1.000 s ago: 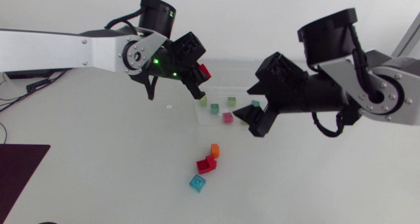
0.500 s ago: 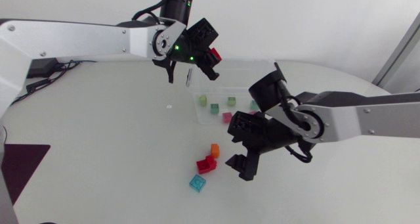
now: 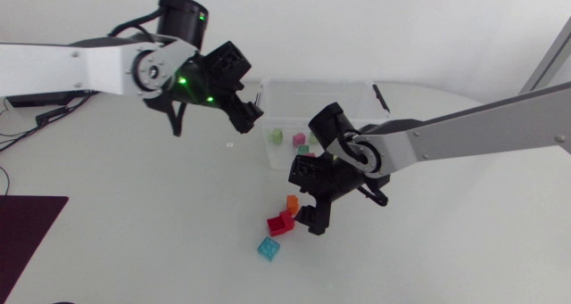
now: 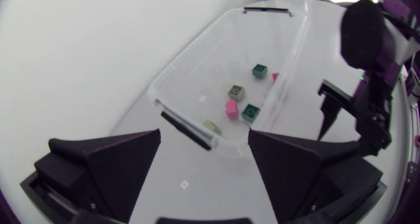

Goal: Pick up the duplo bricks and place them in the container

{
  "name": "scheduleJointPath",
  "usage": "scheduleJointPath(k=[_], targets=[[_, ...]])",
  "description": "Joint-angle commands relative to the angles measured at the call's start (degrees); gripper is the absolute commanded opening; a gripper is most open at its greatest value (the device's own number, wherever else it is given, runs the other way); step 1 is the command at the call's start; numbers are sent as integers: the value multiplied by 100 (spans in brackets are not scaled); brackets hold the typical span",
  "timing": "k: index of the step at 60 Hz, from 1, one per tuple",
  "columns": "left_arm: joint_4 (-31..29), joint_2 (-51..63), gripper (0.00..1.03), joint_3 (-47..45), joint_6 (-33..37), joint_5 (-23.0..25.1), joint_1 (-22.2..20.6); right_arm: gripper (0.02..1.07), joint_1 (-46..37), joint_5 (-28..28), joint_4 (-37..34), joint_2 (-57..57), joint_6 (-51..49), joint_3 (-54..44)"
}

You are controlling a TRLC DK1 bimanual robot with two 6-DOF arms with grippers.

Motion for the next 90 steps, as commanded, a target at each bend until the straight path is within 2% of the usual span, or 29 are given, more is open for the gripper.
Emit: scheduleJointPath(k=[1,20,27,39,48,50,56,59,68,80,90], targets=[[-45,-748,96,-819,211,56,39,91,10,23,-107,297,-296,315],[43,-2251,96,-3060,624,64,180,91,-227,75,-433,666,-674,852],[-1,-2400,96,-3341,642,73,206,91,-183,154,-476,789,-753,931],[-423,-2471,96,-3543,642,311,241,90,-34,154,-661,983,-832,1089],[-423,-2585,96,-3728,633,319,241,87,36,154,-740,1053,-849,1212],[-423,-2594,96,-3754,633,328,232,80,54,154,-802,1097,-858,1256],[-440,-2611,96,-3790,633,346,224,72,89,146,-881,1141,-902,1300],[-475,-2611,96,-3781,606,354,171,57,107,146,-986,1185,-937,1335],[-695,-2532,96,-3728,518,390,-66,26,151,146,-1127,1141,-955,1274],[-1143,-2198,96,-3605,61,486,-857,25,142,137,-1224,420,-770,887],[-1231,-1636,96,-3297,-765,513,-1420,25,63,119,-1215,-450,-524,430]])
